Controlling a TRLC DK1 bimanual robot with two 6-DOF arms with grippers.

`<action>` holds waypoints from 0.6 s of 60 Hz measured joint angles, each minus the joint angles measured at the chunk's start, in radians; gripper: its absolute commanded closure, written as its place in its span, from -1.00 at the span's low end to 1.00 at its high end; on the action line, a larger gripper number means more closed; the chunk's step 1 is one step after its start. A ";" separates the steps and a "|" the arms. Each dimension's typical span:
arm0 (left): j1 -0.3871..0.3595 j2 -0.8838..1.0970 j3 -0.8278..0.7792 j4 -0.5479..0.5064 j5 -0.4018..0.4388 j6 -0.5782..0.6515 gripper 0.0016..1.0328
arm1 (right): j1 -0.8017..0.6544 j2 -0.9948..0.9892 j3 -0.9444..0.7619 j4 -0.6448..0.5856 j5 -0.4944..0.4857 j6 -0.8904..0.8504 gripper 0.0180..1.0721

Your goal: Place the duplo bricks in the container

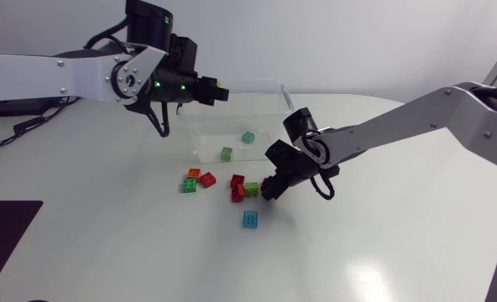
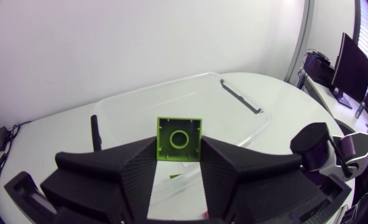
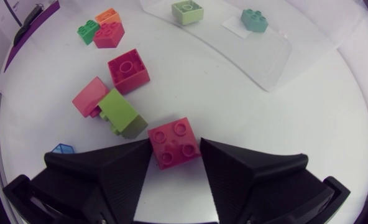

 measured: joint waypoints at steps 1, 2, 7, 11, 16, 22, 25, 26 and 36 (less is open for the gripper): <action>0.000 0.018 0.011 0.000 -0.003 0.000 0.36 | 0.001 -0.002 -0.002 0.000 -0.002 -0.002 0.49; 0.000 0.028 0.019 0.000 -0.004 0.000 0.34 | 0.001 -0.004 -0.005 0.000 -0.003 -0.002 0.50; 0.000 0.093 0.058 0.000 -0.022 -0.004 -0.24 | 0.001 -0.037 -0.038 -0.006 -0.005 -0.004 0.51; 0.000 0.131 0.083 0.000 -0.033 -0.005 -0.64 | 0.001 -0.089 -0.073 -0.021 -0.005 -0.004 0.51; 0.000 0.156 0.102 -0.001 -0.048 -0.014 -0.83 | 0.001 -0.177 -0.087 -0.072 -0.005 -0.004 0.51; 0.000 0.160 0.114 -0.025 -0.053 -0.022 -0.90 | 0.001 -0.292 -0.068 -0.140 -0.003 -0.002 0.51; 0.003 0.159 0.122 -0.044 -0.052 -0.022 -0.90 | 0.001 -0.329 -0.041 -0.174 0.007 0.000 0.51; 0.005 0.158 0.124 -0.049 -0.052 -0.022 -0.90 | 0.001 -0.343 -0.031 -0.184 0.008 0.000 0.51; 0.040 0.106 0.125 -0.184 -0.051 -0.023 -0.90 | 0.001 -0.377 0.117 -0.253 0.035 0.031 0.51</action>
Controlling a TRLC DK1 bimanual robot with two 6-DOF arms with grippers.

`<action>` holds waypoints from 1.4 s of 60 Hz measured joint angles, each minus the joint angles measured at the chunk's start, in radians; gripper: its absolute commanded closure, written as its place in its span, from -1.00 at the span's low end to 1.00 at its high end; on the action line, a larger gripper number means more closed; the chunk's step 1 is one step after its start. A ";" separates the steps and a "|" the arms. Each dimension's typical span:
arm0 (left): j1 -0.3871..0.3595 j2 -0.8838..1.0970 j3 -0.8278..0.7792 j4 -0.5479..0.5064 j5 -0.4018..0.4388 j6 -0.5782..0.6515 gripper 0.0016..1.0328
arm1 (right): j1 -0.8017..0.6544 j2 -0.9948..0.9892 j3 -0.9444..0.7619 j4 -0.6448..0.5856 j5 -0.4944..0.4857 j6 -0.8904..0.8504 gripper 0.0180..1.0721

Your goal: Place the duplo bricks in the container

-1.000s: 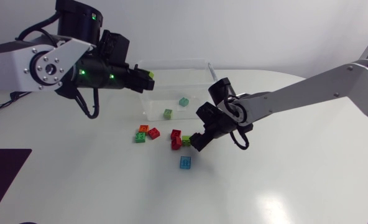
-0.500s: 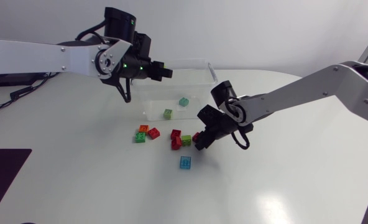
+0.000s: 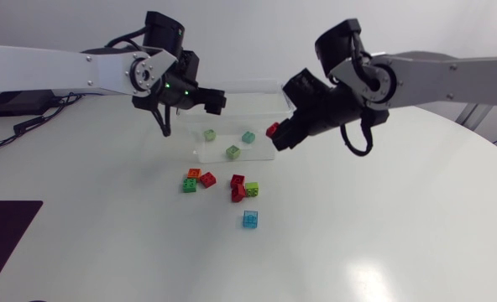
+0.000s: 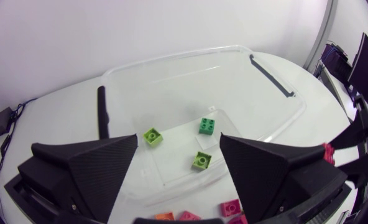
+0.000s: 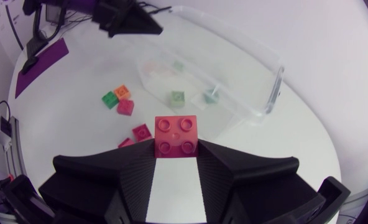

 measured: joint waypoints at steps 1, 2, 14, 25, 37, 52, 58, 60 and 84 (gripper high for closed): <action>0.006 -0.010 -0.003 -0.011 0.000 0.000 -0.90 | 0.000 0.000 0.014 -0.004 0.003 0.004 0.51; 0.011 -0.022 -0.007 -0.022 0.000 0.000 -0.90 | 0.001 0.001 0.032 -0.010 0.004 0.011 0.51; 0.093 -0.207 -0.139 -0.117 0.000 0.000 -0.90 | 0.001 0.068 0.235 -0.027 0.038 0.061 0.51; 0.122 -0.251 -0.317 -0.132 0.032 0.000 -0.89 | 0.000 0.217 0.401 -0.029 0.060 0.106 0.50; 0.116 -0.216 -0.397 -0.150 0.082 -0.008 -0.86 | 0.000 0.387 0.543 -0.037 0.109 0.150 -0.30; 0.044 -0.083 -0.402 -0.150 0.099 -0.066 -0.85 | -0.005 0.473 0.600 -0.051 0.150 0.173 -0.90; 0.022 -0.024 -0.399 -0.150 0.099 -0.091 -0.76 | -0.007 0.447 0.585 -0.048 0.158 0.180 -0.90; 0.018 -0.008 -0.394 -0.150 0.099 -0.102 -0.74 | -0.009 0.425 0.565 -0.047 0.158 0.180 -0.91; 0.008 0.087 -0.344 -0.086 -0.004 -0.163 0.20 | 0.049 -0.043 0.031 0.037 0.151 0.183 -0.90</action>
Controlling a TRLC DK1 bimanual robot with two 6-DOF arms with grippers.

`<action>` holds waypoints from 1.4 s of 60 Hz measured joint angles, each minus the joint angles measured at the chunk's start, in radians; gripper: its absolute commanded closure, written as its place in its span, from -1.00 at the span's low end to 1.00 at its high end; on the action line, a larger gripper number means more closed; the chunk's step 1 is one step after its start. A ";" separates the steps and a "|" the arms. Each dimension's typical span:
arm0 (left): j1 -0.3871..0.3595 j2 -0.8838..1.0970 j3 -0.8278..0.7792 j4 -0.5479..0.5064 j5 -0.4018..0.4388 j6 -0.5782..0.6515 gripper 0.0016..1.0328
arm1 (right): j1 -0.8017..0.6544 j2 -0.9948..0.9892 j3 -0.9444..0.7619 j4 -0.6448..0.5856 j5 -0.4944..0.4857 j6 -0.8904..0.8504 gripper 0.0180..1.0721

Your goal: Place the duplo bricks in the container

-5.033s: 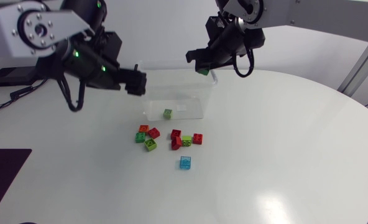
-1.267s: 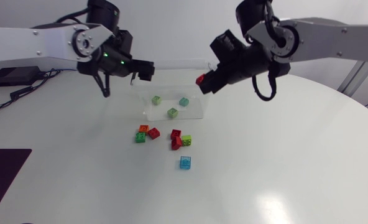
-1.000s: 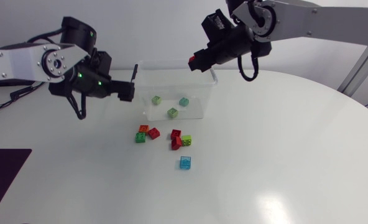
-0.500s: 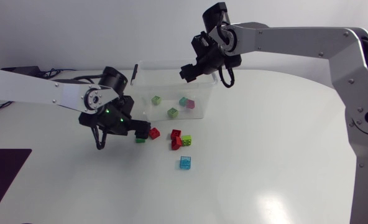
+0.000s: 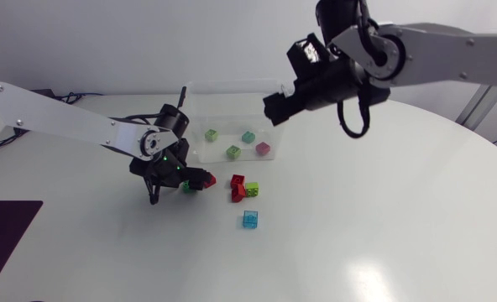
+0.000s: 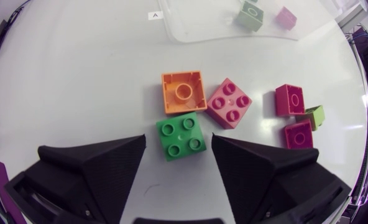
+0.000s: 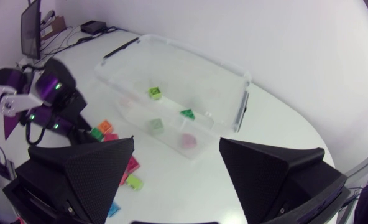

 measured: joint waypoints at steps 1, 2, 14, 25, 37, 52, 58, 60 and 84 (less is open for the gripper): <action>-0.001 0.002 0.001 0.001 0.000 -0.002 0.26 | 0.009 -0.015 -0.027 0.004 -0.004 -0.003 -0.90; -0.002 0.005 0.003 0.001 -0.001 -0.002 0.30 | 0.021 -0.032 -0.063 0.008 -0.010 -0.005 -0.90; -0.020 0.033 0.019 0.035 -0.016 -0.017 0.52 | 0.146 -0.084 -0.367 0.055 -0.069 -0.070 -0.90; -0.044 0.001 0.001 0.045 -0.018 -0.017 0.61 | 0.160 -0.024 -0.426 0.116 -0.114 -0.114 -0.90; -0.064 -0.230 -0.048 -0.012 -0.027 -0.008 0.61 | 0.157 0.087 -0.423 0.166 -0.154 -0.151 -0.90; -0.065 -0.498 0.007 -0.082 -0.080 0.038 0.61 | 0.157 0.203 -0.376 0.191 -0.169 -0.174 -0.75; -0.065 -0.512 0.063 -0.081 -0.086 0.056 0.60 | 0.169 0.216 -0.348 0.190 -0.163 -0.175 -0.54; -0.063 -0.511 0.082 -0.080 -0.086 0.060 0.60 | 0.176 0.220 -0.338 0.187 -0.159 -0.178 -0.45; -0.042 -0.237 0.381 -0.111 -0.085 0.068 0.59 | 0.201 0.263 -0.272 0.075 -0.082 -0.212 0.32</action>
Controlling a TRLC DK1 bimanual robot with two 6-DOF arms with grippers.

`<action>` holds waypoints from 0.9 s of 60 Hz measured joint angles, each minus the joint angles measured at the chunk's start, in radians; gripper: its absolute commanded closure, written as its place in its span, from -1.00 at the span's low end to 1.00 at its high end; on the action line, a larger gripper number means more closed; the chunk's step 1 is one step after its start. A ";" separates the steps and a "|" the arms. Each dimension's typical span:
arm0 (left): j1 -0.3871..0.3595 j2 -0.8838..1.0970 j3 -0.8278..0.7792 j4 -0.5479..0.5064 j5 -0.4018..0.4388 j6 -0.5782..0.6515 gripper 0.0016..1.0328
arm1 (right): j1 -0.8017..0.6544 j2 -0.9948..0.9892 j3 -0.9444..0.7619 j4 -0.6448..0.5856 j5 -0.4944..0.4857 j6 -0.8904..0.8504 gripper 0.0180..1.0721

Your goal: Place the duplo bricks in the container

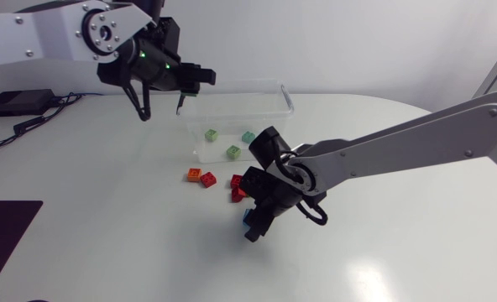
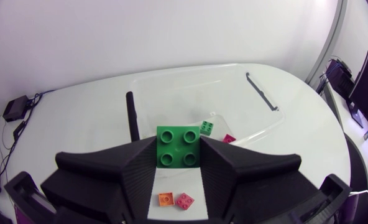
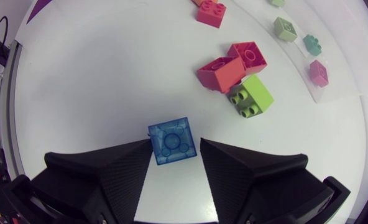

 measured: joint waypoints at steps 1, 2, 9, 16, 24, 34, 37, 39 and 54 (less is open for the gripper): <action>0.000 0.011 0.010 -0.005 0.000 0.002 0.58 | 0.000 0.002 0.000 -0.002 0.002 0.000 0.36; 0.000 0.023 0.020 -0.009 0.000 0.002 0.58 | 0.000 0.004 0.000 -0.003 0.003 -0.003 0.40; 0.012 0.113 0.114 -0.029 0.004 0.011 0.57 | 0.000 0.004 0.000 -0.015 0.013 -0.006 0.47; 0.026 0.197 0.236 -0.063 0.004 0.014 0.53 | -0.002 -0.042 -0.014 -0.039 0.018 -0.006 0.47; 0.032 0.294 0.374 -0.095 0.004 0.014 -0.31 | -0.019 -0.178 -0.018 -0.097 0.025 -0.006 0.47; 0.032 0.366 0.444 -0.175 0.004 0.013 -0.91 | -0.075 -0.294 0.060 -0.171 0.036 -0.001 0.47; 0.032 0.368 0.439 -0.202 0.004 0.013 -0.91 | -0.095 -0.297 0.116 -0.185 0.037 0.003 0.47; 0.032 0.366 0.428 -0.204 0.004 0.013 -0.91 | -0.104 -0.297 0.143 -0.190 0.038 0.005 0.47; 0.039 0.228 0.233 -0.195 0.004 0.013 -0.91 | -0.148 -0.247 0.380 -0.227 0.040 0.066 0.47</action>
